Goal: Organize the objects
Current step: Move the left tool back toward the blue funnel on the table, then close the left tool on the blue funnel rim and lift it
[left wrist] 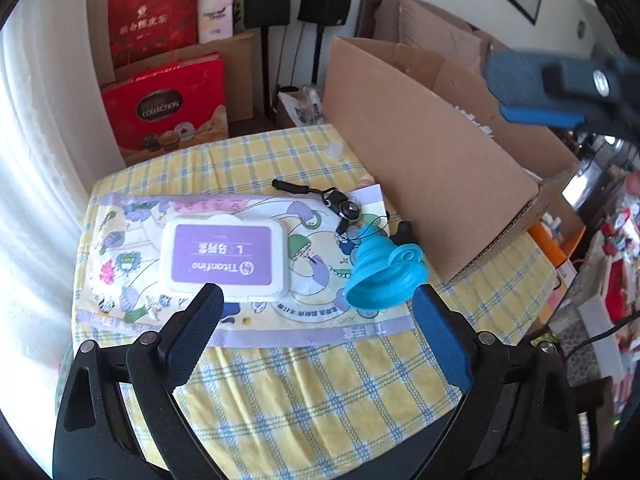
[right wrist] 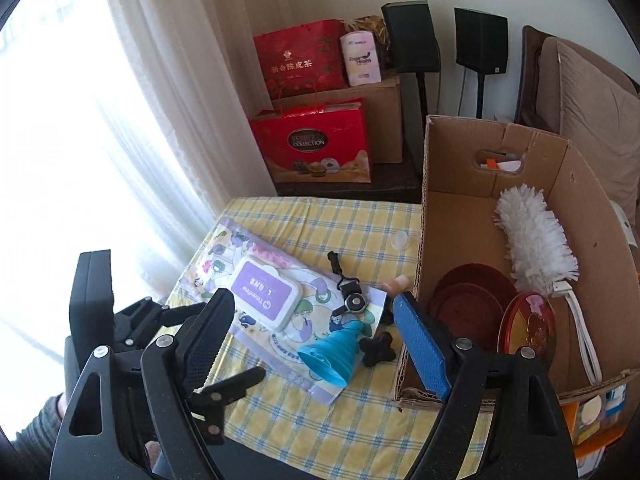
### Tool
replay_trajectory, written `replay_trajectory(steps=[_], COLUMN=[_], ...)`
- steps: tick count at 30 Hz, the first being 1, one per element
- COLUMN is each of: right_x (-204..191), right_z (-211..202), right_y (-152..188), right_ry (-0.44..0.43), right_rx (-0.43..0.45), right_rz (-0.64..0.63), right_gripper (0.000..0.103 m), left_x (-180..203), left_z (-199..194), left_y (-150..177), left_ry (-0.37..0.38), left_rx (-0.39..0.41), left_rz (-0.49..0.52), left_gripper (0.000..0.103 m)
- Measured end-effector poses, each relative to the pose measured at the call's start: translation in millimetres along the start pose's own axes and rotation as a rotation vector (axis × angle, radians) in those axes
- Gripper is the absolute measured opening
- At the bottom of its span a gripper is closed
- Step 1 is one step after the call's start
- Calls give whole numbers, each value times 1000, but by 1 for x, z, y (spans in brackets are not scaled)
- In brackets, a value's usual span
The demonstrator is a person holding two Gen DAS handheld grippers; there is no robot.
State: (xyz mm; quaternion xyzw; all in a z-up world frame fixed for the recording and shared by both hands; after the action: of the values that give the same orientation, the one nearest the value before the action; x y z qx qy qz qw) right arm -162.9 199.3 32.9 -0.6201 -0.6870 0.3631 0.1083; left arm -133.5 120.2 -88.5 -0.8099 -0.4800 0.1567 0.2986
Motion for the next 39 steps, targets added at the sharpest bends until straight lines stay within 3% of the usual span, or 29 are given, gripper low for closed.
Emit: replay_trajectory(steps=[11,17,19,22,28,34,39], right_x=[0,2,1,1,0,-3,-1], right_z=[11,20,23,26,33,46,62], right_y=[-1,1,1,0,-2,-3,-5], right_ry=[-14,13,15,-3,-5,9,42], right_rx=[-11,-13,-7,-2,-8,-30,-55], right_rz=[8,-15,-18,-10,-18,-37,-39], right_gripper=[79,67,61,54,42,40,40], left_x=[19,23,23,24,15,-6,-29], left_z=[29,47,50,58,50,19,-9], left_y=[4,3,3,6,5,-4,-9], left_ry=[-12,-7,-7,33,89,79,28], left_rx=[64,51,43,22,59,101,141], left_rz=[112,111,108,79,12,-27,-58], left_gripper=[91,65,39,12,4,4,4])
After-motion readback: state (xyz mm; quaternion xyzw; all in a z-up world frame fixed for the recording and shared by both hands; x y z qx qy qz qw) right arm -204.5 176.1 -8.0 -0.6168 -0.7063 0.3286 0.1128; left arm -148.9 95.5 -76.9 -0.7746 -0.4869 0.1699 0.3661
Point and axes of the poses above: each gripper's, at about its wrist camera, not at the fingertips, and z roughly the way its jaws point, x to its right, y to its underside, the point moved 9 cm from there along z, roughly the way its jaws point, and after that the axes turned 7 degrees about z, right-handed, at the moved point
